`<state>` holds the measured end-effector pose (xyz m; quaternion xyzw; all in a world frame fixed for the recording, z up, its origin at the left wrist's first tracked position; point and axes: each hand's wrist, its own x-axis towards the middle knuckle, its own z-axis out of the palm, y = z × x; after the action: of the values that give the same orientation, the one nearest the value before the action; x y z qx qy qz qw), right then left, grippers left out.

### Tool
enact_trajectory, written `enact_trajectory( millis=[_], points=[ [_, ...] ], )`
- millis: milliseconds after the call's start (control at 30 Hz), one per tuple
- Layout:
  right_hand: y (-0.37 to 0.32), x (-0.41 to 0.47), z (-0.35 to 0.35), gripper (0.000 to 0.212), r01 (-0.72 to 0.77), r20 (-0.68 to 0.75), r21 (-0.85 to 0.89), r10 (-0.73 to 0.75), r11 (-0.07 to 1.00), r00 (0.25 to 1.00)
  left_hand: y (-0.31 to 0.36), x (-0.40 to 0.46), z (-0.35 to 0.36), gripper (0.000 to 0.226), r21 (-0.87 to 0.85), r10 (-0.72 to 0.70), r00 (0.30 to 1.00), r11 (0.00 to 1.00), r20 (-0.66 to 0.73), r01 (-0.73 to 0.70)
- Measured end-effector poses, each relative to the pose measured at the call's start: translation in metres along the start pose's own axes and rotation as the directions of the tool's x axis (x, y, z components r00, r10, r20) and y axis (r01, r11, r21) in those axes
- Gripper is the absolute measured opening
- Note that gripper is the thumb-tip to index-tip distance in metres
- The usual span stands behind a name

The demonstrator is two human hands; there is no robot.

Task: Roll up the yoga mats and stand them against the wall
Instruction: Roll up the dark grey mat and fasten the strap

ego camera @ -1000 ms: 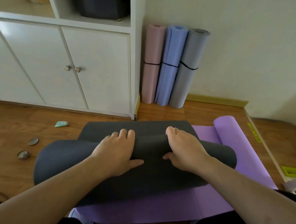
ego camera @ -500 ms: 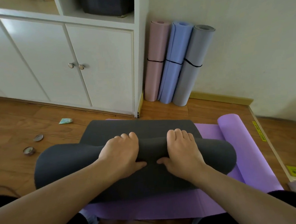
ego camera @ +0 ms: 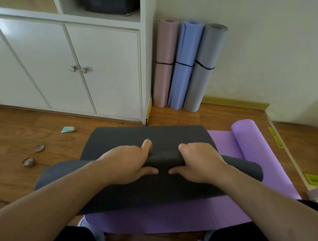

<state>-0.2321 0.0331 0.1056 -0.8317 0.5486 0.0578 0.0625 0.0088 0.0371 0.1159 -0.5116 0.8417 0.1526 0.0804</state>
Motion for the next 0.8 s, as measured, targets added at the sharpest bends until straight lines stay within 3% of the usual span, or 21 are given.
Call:
enact_trajectory(
  millis=[233,333,500,600,733,800],
  points=[
    [0.01,-0.006,-0.013,0.033,0.063,0.088,0.313,-0.095,0.948,0.992,-0.01,-0.009,0.0,0.032,-0.089,0.053,0.998,0.994,-0.022,-0.055],
    [0.015,-0.007,-0.013,0.021,0.041,0.085,0.408,-0.083,0.912,0.993,-0.013,-0.013,-0.003,0.028,-0.164,0.036,0.999,0.986,-0.035,-0.042],
    [0.02,-0.009,-0.014,0.02,-0.019,0.084,0.519,-0.029,0.855,0.996,-0.016,-0.016,-0.007,0.03,-0.234,0.021,0.995,0.971,-0.093,-0.042],
    [0.015,-0.008,-0.011,0.02,-0.02,0.066,0.463,-0.012,0.886,0.998,-0.012,-0.013,-0.001,0.026,-0.102,-0.005,0.986,0.995,-0.164,-0.012],
    [0.007,-0.005,-0.001,0.027,0.032,-0.166,0.142,-0.008,0.989,0.986,-0.005,-0.008,0.009,0.024,0.096,-0.022,0.932,0.994,-0.362,0.061],
    [0.002,-0.004,0.005,0.033,0.011,-0.229,0.089,0.01,0.996,0.973,-0.002,-0.006,0.014,0.025,0.127,-0.031,0.914,0.988,-0.403,0.09]
  ],
)
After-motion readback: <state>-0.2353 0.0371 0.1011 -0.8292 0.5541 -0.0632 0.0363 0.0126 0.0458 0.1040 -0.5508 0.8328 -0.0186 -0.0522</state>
